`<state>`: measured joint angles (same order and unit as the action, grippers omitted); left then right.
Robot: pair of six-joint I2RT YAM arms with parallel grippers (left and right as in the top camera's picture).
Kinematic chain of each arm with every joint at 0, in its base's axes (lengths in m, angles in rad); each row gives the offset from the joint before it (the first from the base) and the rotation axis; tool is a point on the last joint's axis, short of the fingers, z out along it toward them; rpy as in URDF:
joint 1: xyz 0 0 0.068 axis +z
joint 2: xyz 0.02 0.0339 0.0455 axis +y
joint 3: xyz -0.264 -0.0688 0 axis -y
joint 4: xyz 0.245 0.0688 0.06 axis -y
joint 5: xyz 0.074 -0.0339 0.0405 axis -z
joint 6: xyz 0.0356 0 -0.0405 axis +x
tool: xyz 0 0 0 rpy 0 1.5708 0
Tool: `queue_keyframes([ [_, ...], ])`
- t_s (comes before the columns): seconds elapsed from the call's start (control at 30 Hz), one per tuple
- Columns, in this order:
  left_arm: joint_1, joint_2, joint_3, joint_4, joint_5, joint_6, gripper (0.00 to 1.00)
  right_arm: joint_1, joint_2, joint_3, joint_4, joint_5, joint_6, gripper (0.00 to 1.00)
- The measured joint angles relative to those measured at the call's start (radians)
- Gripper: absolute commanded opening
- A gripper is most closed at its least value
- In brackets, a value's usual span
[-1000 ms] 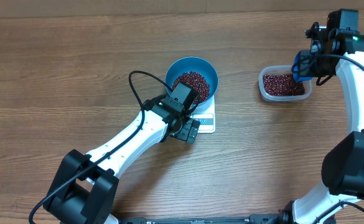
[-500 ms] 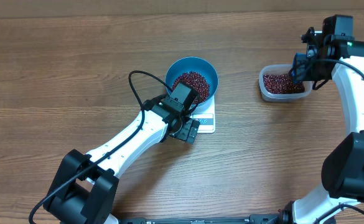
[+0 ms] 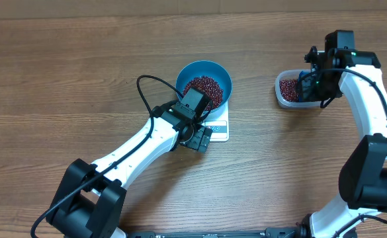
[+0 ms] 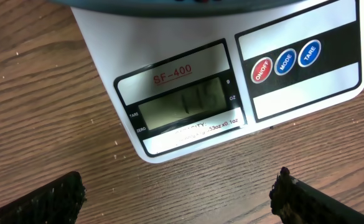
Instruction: Scoop item into bowl and weigh 150g on scale
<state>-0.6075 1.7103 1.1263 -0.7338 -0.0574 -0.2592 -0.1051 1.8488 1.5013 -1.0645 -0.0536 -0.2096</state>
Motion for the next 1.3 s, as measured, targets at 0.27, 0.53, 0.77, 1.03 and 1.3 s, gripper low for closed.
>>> queue_keyframes([
  [0.27, 0.0, 0.0, 0.0, -0.002, 0.0, 0.0, 1.0, 0.001, 0.0, 0.0, -0.038, -0.111, 0.0, 0.04],
  [0.53, 0.0, 0.0, 0.0, -0.003, 0.0, 0.0, 0.99, 0.0, 0.002, 0.0, -0.045, -0.18, 0.001, 0.04],
  [0.77, 0.0, 0.0, 0.0, -0.004, 0.0, 0.0, 1.0, -0.046, 0.006, 0.0, -0.045, -0.266, 0.031, 0.04],
  [1.03, 0.0, 0.0, 0.0, -0.006, 0.0, 0.0, 1.0, -0.218, 0.008, 0.0, -0.051, -0.523, 0.048, 0.04],
  [1.3, 0.0, 0.0, 0.0, -0.006, 0.0, 0.0, 1.0, -0.323, 0.008, 0.0, -0.082, -0.628, 0.043, 0.04],
])
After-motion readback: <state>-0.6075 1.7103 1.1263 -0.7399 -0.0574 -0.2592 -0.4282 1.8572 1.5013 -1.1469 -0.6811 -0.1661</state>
